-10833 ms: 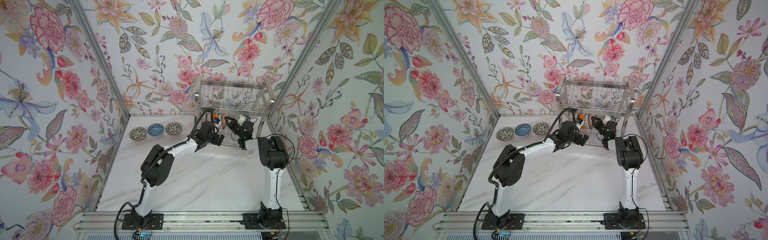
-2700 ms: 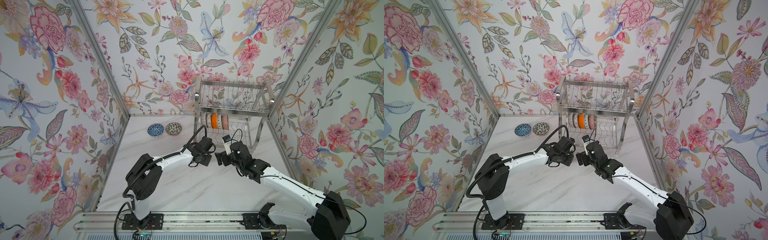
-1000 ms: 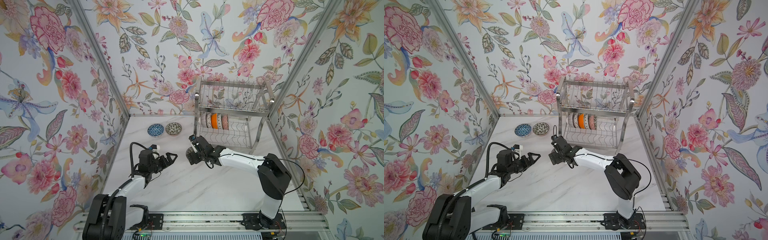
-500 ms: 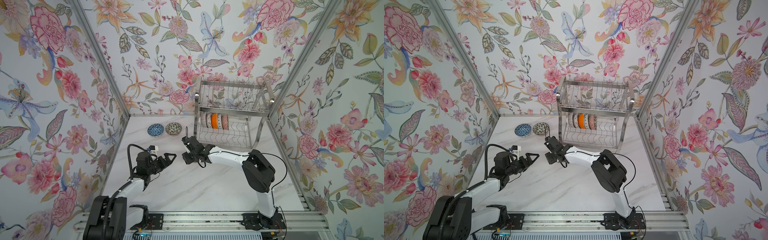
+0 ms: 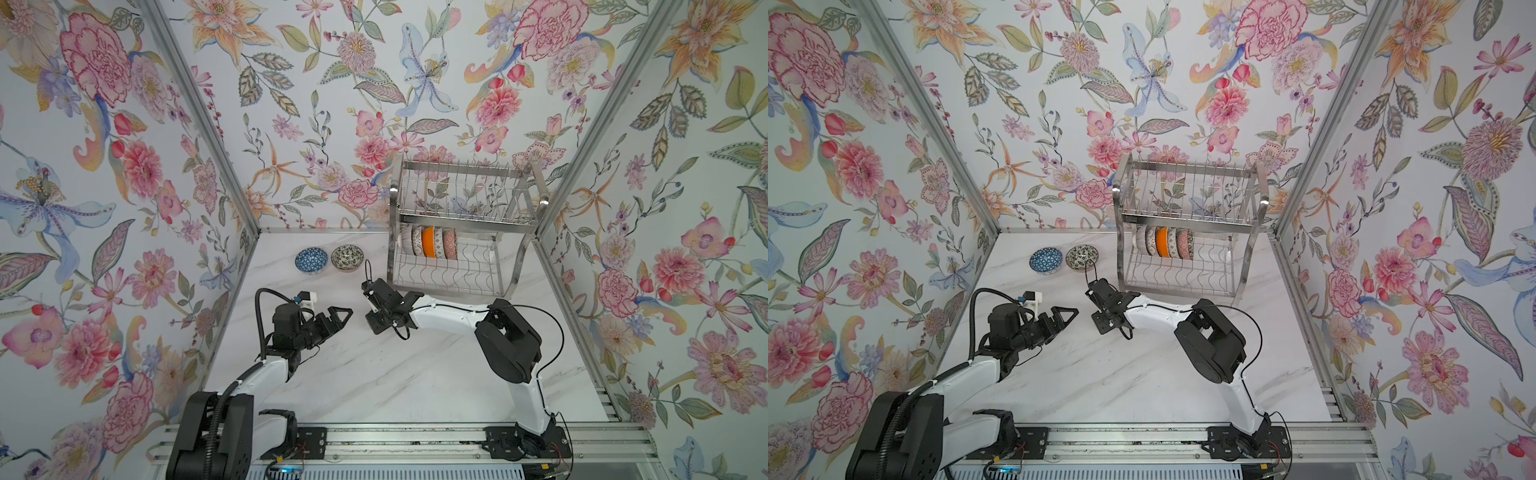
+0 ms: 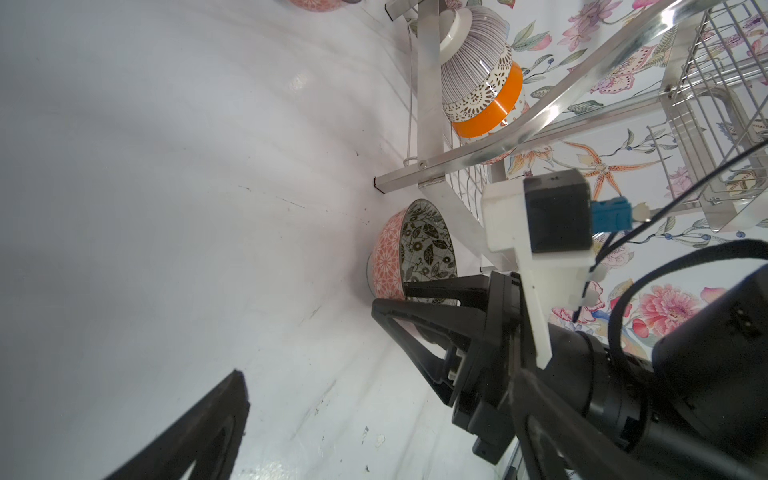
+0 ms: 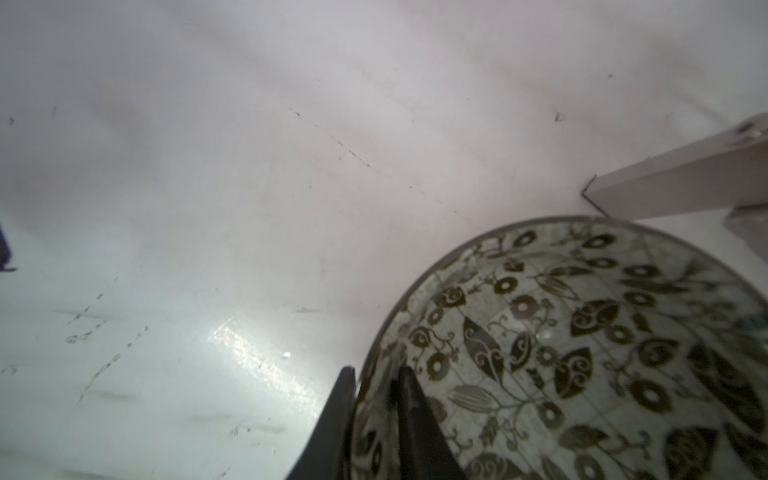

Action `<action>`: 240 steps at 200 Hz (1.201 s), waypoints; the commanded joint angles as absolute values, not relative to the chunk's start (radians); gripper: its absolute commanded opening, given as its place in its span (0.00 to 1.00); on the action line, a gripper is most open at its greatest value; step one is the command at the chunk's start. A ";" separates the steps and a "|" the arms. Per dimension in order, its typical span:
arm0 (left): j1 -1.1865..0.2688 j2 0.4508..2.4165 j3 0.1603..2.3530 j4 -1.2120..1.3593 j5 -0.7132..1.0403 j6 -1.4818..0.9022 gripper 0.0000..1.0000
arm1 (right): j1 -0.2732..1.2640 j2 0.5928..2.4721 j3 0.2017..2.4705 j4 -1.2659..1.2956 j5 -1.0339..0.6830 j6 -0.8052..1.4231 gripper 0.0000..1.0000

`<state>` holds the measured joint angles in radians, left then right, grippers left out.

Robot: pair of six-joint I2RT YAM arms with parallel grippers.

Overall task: Load the bowls into the dish rack
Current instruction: 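Close the right gripper on the leaf bowl rim, then lift the leaf bowl with the right gripper up toward the rack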

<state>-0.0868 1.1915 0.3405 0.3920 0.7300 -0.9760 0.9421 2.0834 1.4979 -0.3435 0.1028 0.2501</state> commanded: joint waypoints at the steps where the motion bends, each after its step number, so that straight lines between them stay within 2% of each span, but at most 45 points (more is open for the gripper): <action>1: -0.077 1.179 0.352 0.356 0.732 -0.940 0.99 | 0.953 2.065 1.502 -0.377 0.115 0.246 0.10; 22: -0.080 1.174 0.355 0.338 0.726 -0.927 0.99 | 0.953 2.034 1.482 -0.375 0.110 0.235 0.03; 66: -0.109 1.180 0.370 0.347 0.721 -0.928 0.99 | 0.949 1.924 1.417 -0.341 0.088 0.216 0.00; 127: -0.277 1.258 0.463 0.385 0.658 -0.942 0.99 | 0.884 1.717 1.320 -0.292 0.035 0.233 0.00; 186: -0.439 1.368 0.587 0.460 0.584 -0.982 0.99 | 0.688 1.490 1.169 -0.188 -0.070 0.300 0.00; 240: -0.592 1.541 0.748 0.569 0.526 -1.022 0.99 | 0.467 1.383 1.071 -0.082 -0.182 0.376 0.00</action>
<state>-0.5339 1.4715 0.6594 0.4908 0.5659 -0.9970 0.5274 1.4345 1.0973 -0.1947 -0.1066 0.3275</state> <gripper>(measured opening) 0.994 0.078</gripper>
